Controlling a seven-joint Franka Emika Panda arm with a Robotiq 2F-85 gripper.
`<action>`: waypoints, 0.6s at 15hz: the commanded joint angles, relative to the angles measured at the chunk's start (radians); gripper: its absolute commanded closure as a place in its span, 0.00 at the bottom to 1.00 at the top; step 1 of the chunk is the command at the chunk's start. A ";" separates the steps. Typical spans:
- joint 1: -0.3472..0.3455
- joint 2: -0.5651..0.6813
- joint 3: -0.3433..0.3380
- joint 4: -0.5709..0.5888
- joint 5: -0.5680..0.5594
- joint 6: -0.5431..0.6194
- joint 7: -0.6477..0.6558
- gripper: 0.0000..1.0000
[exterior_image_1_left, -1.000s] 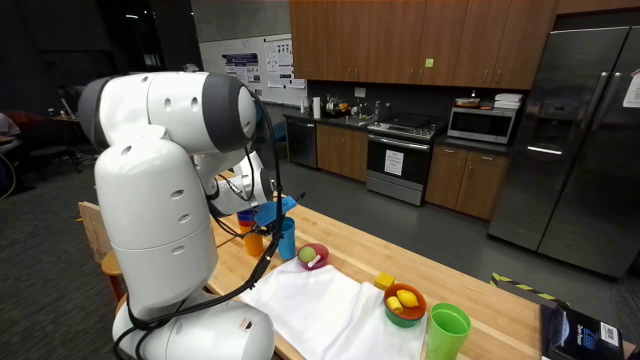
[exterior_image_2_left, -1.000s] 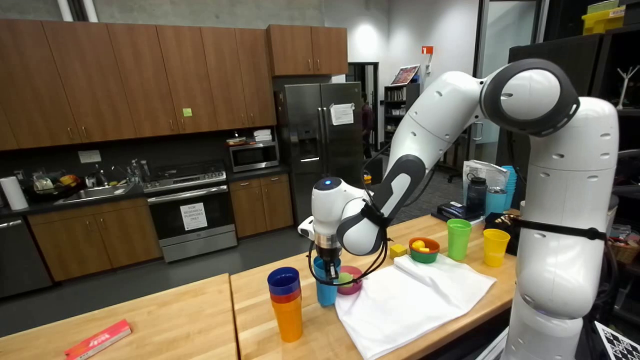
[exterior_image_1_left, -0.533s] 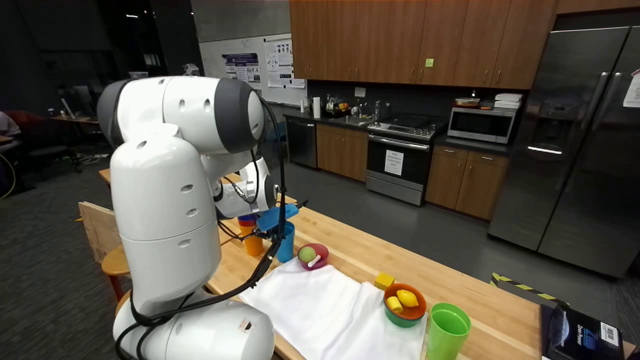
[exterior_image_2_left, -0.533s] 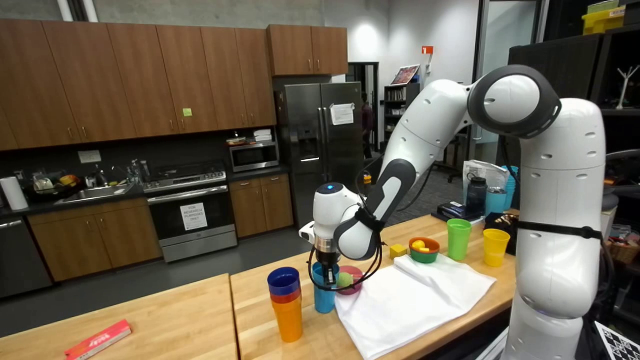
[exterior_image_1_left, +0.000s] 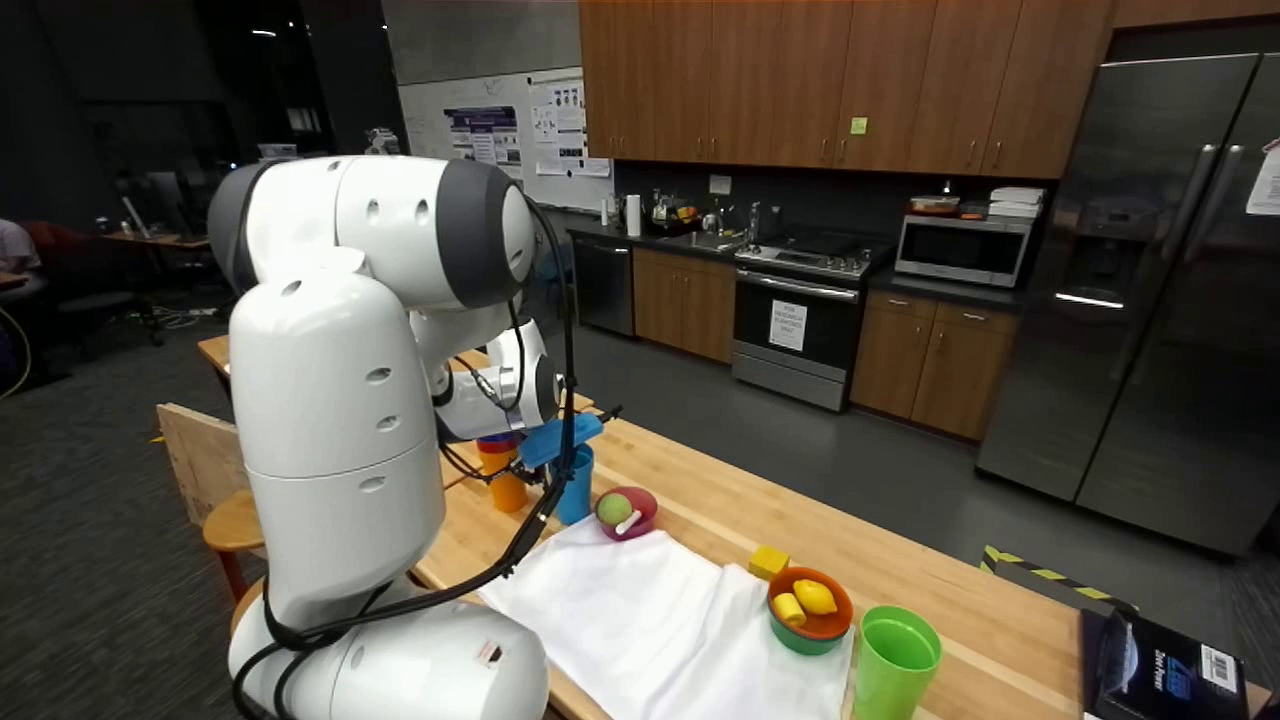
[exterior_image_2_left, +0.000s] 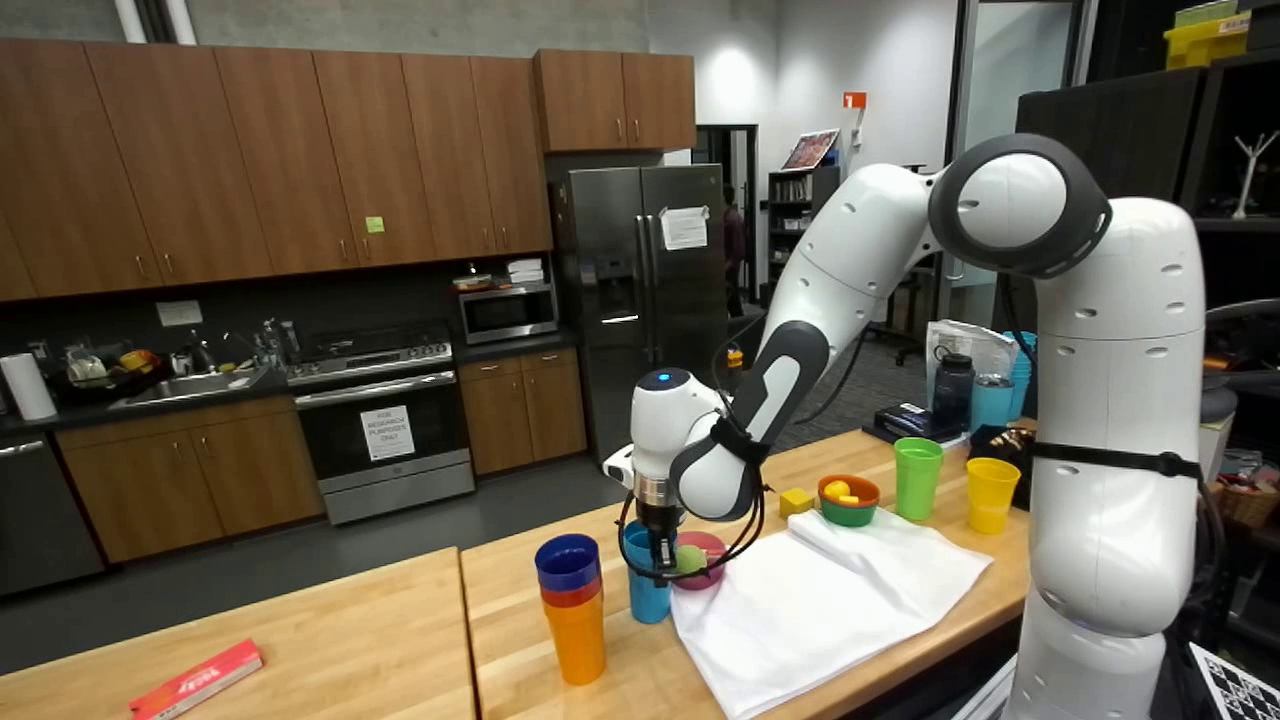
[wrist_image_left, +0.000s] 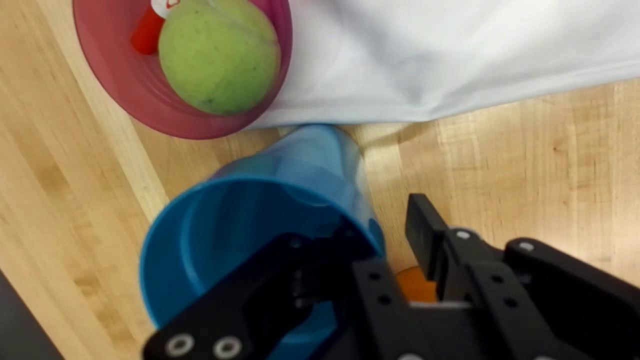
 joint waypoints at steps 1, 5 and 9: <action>0.000 0.001 0.001 0.002 0.002 -0.003 -0.001 0.69; 0.000 0.002 0.001 0.002 0.002 -0.003 -0.001 0.69; -0.009 -0.044 0.006 -0.032 0.005 0.000 -0.057 0.39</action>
